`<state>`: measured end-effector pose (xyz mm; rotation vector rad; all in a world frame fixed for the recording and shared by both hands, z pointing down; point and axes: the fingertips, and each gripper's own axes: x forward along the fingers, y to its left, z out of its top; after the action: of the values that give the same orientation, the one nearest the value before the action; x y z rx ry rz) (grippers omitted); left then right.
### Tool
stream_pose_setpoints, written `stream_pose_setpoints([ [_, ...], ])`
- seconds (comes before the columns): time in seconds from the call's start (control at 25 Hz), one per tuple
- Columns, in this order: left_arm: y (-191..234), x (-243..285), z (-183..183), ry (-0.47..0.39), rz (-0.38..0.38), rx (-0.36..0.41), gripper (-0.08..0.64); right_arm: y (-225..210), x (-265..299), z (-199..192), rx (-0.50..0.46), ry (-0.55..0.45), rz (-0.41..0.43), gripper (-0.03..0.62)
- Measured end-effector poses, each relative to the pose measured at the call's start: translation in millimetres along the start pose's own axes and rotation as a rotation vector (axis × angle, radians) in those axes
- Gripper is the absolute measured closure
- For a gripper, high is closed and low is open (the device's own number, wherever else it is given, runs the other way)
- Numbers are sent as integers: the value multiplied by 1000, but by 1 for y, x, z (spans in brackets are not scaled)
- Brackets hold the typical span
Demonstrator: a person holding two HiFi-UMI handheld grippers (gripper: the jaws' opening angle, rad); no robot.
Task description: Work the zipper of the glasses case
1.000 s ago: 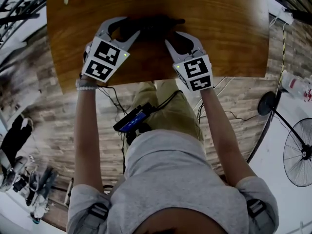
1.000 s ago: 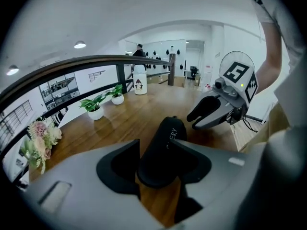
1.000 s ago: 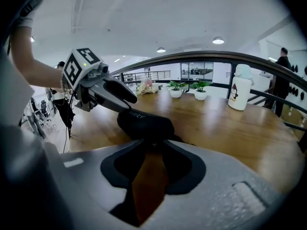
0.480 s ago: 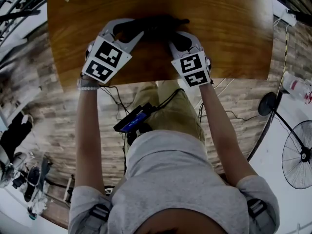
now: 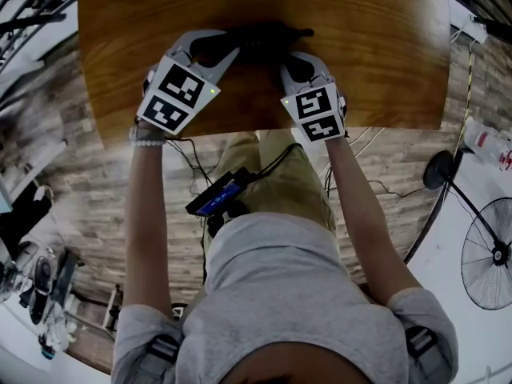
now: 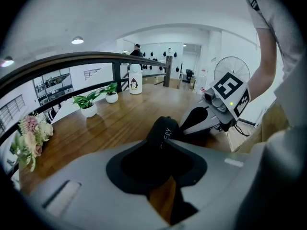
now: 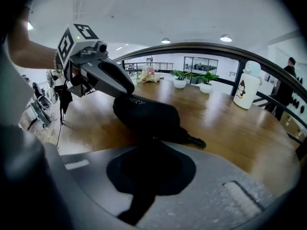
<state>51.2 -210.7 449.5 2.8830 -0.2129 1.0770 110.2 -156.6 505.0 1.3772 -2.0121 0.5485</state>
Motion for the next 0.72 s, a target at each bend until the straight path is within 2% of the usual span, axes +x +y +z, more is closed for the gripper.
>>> stream_pose_setpoints([
  [0.16, 0, 3, 0, 2, 4, 2, 451, 3, 2, 0, 11, 1, 10, 589],
  [0.72, 4, 7, 0, -6, 18, -26, 462, 62, 26, 20, -88, 12, 130, 588],
])
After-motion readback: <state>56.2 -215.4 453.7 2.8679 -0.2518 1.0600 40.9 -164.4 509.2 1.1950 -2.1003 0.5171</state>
